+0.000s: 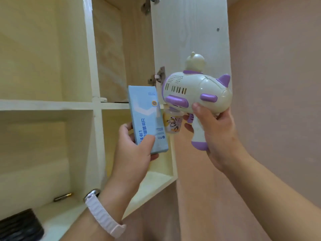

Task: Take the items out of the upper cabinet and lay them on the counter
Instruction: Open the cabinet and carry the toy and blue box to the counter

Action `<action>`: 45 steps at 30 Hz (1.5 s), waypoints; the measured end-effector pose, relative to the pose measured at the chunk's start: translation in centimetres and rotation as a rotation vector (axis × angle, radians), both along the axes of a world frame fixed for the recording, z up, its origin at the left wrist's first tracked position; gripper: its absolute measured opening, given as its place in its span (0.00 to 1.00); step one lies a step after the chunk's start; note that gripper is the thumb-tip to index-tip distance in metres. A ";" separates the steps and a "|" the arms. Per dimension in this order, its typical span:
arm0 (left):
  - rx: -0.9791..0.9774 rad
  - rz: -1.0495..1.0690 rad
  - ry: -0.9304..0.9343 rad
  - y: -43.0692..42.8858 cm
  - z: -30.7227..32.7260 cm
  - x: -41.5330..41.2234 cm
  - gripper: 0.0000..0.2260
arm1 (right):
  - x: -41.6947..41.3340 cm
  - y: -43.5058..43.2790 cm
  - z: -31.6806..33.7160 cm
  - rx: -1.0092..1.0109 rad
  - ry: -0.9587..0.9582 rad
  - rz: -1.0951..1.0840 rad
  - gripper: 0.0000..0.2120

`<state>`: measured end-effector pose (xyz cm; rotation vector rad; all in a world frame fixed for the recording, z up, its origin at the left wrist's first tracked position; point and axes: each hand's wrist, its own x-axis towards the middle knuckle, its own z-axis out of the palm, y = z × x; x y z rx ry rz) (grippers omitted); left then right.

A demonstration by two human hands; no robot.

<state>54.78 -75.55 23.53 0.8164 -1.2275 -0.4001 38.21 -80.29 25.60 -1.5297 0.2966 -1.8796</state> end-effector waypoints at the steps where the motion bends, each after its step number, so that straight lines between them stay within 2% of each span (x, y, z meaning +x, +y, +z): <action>1: 0.029 -0.039 0.001 -0.1 -0.9 -0.5 0.15 | -0.8 0.6 -0.8 0.019 0.014 -0.028 0.27; 7: 0.164 -0.245 0.049 0.6 -7.0 -5.1 0.15 | -7.5 4.3 -6.7 0.141 0.109 -0.214 0.29; 12: 0.285 -0.400 0.045 2.8 -12.0 -10.8 0.15 | -14.5 8.8 -12.5 0.291 0.087 -0.320 0.32; 16: 0.375 -0.524 -0.021 5.9 -15.6 -17.3 0.15 | -20.8 14.0 -16.8 0.366 0.046 -0.409 0.23; 22: 0.493 -0.690 -0.050 13.3 -20.5 -28.2 0.16 | -30.6 24.4 -22.9 0.552 -0.036 -0.565 0.28; 26: 0.578 -0.769 -0.071 18.9 -23.8 -35.5 0.17 | -36.9 32.0 -26.3 0.688 -0.019 -0.663 0.31; 30: 0.648 -0.861 -0.087 25.0 -26.4 -42.5 0.17 | -42.6 40.4 -28.6 0.702 -0.067 -0.768 0.26; 34: 0.695 -0.957 -0.119 31.4 -28.4 -48.7 0.17 | -47.6 48.9 -30.6 0.786 -0.105 -0.864 0.30; 39: 0.756 -1.094 -0.218 38.3 -30.2 -55.7 0.16 | -52.1 59.0 -32.6 0.874 -0.215 -1.017 0.26; 45: 0.747 -1.271 -0.357 44.3 -31.1 -63.3 0.17 | -55.9 68.6 -34.1 0.872 -0.310 -1.239 0.28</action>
